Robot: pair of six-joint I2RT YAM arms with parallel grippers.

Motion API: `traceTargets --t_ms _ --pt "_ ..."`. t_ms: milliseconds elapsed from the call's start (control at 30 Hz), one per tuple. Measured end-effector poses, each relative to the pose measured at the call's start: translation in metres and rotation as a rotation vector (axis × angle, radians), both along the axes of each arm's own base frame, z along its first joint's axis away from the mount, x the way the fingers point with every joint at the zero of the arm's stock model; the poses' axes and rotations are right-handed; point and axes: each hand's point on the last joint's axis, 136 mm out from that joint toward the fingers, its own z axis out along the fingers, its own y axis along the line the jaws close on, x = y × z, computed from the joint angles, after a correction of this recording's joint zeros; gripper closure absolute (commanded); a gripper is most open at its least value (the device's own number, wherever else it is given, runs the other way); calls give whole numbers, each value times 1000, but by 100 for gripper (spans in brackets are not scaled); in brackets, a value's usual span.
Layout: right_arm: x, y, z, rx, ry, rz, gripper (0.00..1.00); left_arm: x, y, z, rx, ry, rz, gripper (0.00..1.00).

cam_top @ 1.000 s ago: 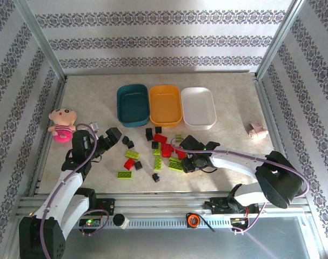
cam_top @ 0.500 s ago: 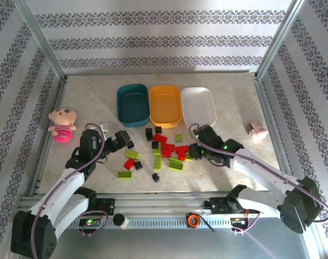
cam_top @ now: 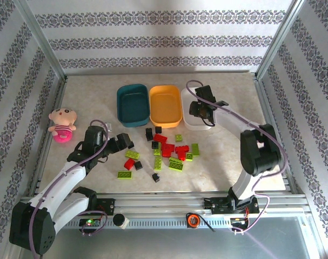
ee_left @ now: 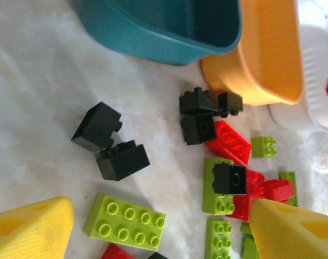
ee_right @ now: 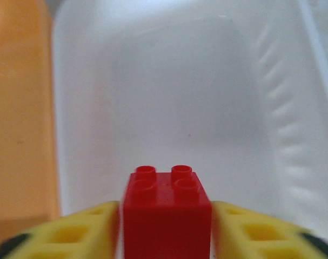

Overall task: Sort the legos into containers by color
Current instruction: Place the lego in the container.

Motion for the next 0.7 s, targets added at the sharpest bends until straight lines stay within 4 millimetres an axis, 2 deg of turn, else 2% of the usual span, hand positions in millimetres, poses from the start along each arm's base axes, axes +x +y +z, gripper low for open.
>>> traceTargets --t_ms 67,133,267,367,433,567,700 --pt "1 -1 -10 -5 21 -7 35 -2 -1 -7 20 26 -8 19" --pt "0 -1 -9 -4 23 -7 33 -4 -5 -16 48 57 -32 20" --pt "-7 2 13 13 -31 5 32 -2 -21 -22 112 83 -95 21" --pt "-27 4 30 24 -71 28 31 3 -33 -25 167 88 -137 24" --pt "-39 3 35 31 -86 35 31 8 -36 -28 197 94 -143 25" --pt "-64 -4 25 28 -71 40 31 16 -32 -40 264 118 -134 30" --pt "-80 -10 12 18 -42 40 31 15 -29 -60 311 168 -134 34"
